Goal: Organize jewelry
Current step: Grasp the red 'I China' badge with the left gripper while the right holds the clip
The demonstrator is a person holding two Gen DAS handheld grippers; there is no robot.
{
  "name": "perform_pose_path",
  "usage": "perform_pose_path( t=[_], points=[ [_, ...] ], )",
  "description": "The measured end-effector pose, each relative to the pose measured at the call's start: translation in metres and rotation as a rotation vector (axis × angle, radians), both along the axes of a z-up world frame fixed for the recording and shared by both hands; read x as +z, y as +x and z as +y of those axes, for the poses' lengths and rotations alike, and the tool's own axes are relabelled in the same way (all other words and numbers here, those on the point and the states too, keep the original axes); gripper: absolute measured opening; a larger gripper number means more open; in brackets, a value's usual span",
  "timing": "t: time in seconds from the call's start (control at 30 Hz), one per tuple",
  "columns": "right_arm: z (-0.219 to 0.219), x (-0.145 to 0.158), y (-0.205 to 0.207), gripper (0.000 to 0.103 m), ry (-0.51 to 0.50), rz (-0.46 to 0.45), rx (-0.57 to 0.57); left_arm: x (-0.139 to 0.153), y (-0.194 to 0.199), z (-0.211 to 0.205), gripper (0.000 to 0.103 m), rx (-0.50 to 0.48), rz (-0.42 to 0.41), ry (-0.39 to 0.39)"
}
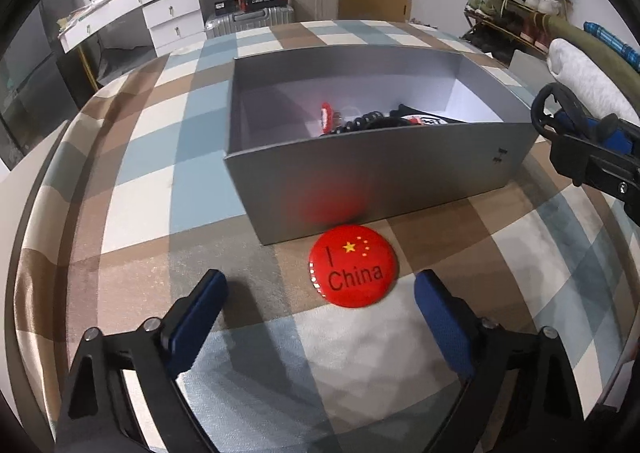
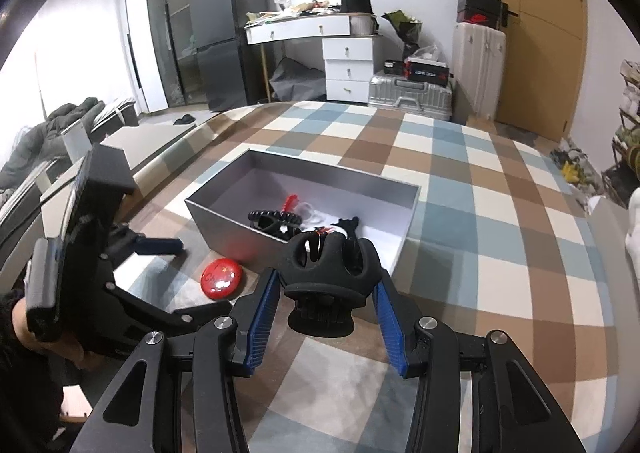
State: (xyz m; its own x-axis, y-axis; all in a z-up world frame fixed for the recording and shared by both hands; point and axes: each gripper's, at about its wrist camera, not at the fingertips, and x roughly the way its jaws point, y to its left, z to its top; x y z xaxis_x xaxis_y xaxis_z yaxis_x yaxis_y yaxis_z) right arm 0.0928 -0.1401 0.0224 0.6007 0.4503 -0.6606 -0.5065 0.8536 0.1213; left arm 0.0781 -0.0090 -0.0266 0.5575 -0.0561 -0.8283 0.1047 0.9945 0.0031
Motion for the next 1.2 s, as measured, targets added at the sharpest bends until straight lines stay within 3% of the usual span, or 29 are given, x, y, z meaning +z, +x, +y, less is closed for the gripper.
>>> perform_pose_path(
  t=[0.17,0.27,0.33,0.43,0.67,1.2],
  points=[
    [-0.001,0.002,-0.001,0.047,0.007,-0.004,0.000,0.002,-0.003,-0.001,0.078,-0.009,-0.019,-0.005],
    [-0.002,0.003,-0.001,0.047,0.008,-0.007,0.001,0.004,-0.004,-0.002,0.059,-0.013,-0.034,-0.009],
    [-0.002,0.003,-0.001,0.047,0.009,-0.008,0.000,0.005,-0.004,-0.002,0.038,-0.021,-0.044,-0.013],
    [-0.002,0.004,-0.002,0.047,0.014,-0.010,0.002,0.006,-0.005,-0.003,0.037,-0.059,-0.052,-0.050],
    [-0.002,0.003,-0.002,0.047,0.016,-0.009,0.006,0.013,-0.008,-0.011,0.037,-0.085,-0.077,-0.043],
    [-0.006,0.013,-0.006,0.047,0.050,-0.047,-0.005,0.048,-0.020,-0.008,0.037,-0.114,-0.237,-0.082]
  ],
)
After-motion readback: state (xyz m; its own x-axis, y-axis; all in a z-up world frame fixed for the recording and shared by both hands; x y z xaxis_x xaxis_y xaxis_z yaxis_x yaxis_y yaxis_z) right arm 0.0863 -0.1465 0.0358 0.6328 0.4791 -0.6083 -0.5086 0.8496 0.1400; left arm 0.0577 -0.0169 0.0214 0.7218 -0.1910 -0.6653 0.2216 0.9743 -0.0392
